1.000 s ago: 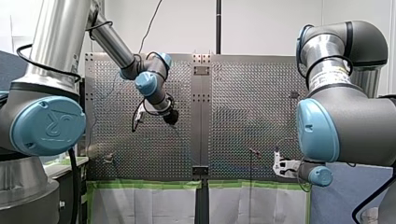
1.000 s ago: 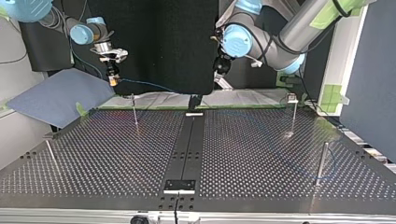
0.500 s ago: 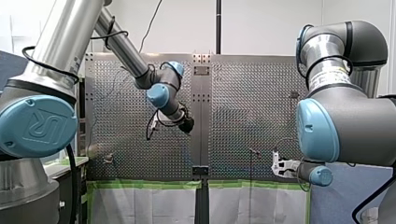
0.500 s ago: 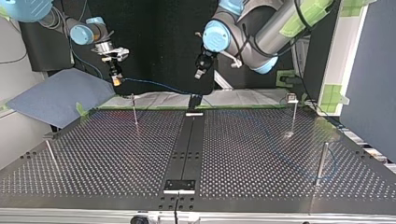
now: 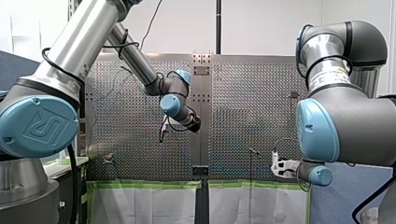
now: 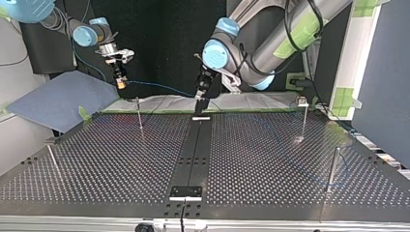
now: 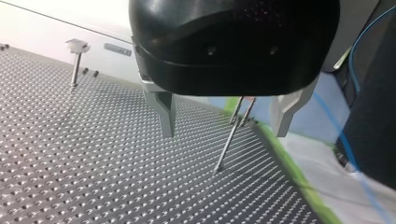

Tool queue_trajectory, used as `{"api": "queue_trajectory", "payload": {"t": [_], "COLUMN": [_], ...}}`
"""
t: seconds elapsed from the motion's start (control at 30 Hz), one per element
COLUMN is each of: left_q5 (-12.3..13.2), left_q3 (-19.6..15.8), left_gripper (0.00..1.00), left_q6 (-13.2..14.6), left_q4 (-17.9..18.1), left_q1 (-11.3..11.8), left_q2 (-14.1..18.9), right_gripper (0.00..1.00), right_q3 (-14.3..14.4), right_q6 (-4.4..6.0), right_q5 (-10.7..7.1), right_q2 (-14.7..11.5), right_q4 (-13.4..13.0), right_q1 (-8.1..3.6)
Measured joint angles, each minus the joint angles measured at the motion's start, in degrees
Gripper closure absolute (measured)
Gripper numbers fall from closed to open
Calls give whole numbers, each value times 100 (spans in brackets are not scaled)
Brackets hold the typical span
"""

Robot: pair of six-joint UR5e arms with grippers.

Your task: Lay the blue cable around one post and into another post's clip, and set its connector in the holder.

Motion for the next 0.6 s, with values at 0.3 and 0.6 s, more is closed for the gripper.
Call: {"api": "queue_trajectory", "payload": {"t": [0.3, 0.6], "left_q5": [-54, -96], "left_q3": [404, 495], "left_gripper": [1, 1], "left_q6": [-20, -19], "left_q4": [427, 873], "left_q1": [39, 70], "left_q2": [-426, -874], "right_gripper": [100, 100], "right_q3": [-2, -3], "right_q6": [-6, -7], "right_q5": [12, 20], "right_q2": [-3, -1], "right_q4": [8, 14], "right_q1": [10, 14]}}
